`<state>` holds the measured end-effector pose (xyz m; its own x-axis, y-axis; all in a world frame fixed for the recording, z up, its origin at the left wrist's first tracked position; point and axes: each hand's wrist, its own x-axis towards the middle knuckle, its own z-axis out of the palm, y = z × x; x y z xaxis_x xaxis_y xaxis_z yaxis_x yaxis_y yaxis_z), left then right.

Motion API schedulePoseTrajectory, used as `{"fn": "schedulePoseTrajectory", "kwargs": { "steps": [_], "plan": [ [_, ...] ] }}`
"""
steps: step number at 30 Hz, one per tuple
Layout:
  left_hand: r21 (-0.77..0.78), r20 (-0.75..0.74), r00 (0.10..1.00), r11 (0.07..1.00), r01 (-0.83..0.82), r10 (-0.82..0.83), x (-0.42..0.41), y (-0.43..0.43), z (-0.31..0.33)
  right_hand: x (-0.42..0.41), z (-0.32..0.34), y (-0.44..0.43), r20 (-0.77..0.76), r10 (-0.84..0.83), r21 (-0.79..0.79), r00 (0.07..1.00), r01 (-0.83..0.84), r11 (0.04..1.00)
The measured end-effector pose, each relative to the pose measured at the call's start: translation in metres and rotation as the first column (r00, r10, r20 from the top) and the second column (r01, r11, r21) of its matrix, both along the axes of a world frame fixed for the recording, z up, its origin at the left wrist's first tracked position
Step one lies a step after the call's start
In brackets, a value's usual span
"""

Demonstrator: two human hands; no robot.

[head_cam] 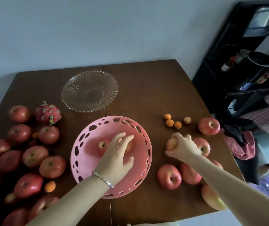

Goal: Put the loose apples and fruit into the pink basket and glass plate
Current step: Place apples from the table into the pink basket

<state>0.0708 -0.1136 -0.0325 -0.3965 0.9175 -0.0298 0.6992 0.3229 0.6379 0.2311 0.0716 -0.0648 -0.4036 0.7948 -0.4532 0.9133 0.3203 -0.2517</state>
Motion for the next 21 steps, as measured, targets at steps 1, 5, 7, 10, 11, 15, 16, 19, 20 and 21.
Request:
{"fn": "schedulePoseTrajectory", "kwargs": {
  "steps": [1, 5, 7, 10, 11, 15, 16, 19, 20, 21],
  "plan": [
    [0.024, 0.058, 0.998, 0.999, 0.033, -0.034, 0.005, -0.001, 0.003, -0.004, 0.01, -0.005, -0.141, -0.09, -0.039, 0.986, 0.086, 0.996],
    [0.098, 0.151, 0.977, 0.986, 0.138, -0.152, 0.024, -0.002, 0.008, -0.026, 0.054, -0.043, -0.432, -0.21, -0.375, 0.877, 0.037, 0.926],
    [0.158, 0.146, 0.976, 0.977, 0.14, -0.163, 0.032, -0.002, 0.005, -0.03, 0.069, -0.064, -0.452, -0.14, -0.439, 0.881, -0.083, 0.894],
    [0.2, 0.154, 0.983, 0.978, 0.063, -0.095, 0.036, -0.008, -0.001, -0.023, 0.085, -0.072, -0.42, 0.041, -0.517, 0.906, -0.277, 0.81],
    [0.185, 0.171, 0.984, 0.983, 0.019, -0.051, 0.035, -0.012, -0.003, -0.017, 0.087, -0.067, -0.395, 0.118, -0.523, 0.911, -0.328, 0.787],
    [0.025, 0.253, 0.953, 0.983, -0.18, 0.167, 0.026, -0.034, -0.009, 0.012, 0.058, -0.046, -0.136, 0.38, -0.329, 0.915, -0.404, 0.853],
    [-0.033, 0.276, 0.936, 0.976, -0.217, 0.218, 0.023, -0.039, -0.01, 0.017, 0.045, -0.047, -0.004, 0.465, -0.273, 0.885, -0.449, 0.851],
    [-0.155, 0.284, 0.907, 0.948, -0.278, 0.312, 0.01, -0.048, -0.017, 0.023, 0.006, -0.063, 0.287, 0.644, -0.19, 0.709, -0.617, 0.764],
    [-0.196, 0.266, 0.905, 0.938, -0.287, 0.333, 0.006, -0.048, -0.02, 0.022, -0.004, -0.068, 0.324, 0.653, -0.157, 0.685, -0.642, 0.751],
    [-0.246, 0.245, 0.902, 0.923, -0.297, 0.356, 0.001, -0.049, -0.025, 0.021, -0.011, -0.071, 0.34, 0.645, -0.113, 0.685, -0.651, 0.751]
  ]
}}
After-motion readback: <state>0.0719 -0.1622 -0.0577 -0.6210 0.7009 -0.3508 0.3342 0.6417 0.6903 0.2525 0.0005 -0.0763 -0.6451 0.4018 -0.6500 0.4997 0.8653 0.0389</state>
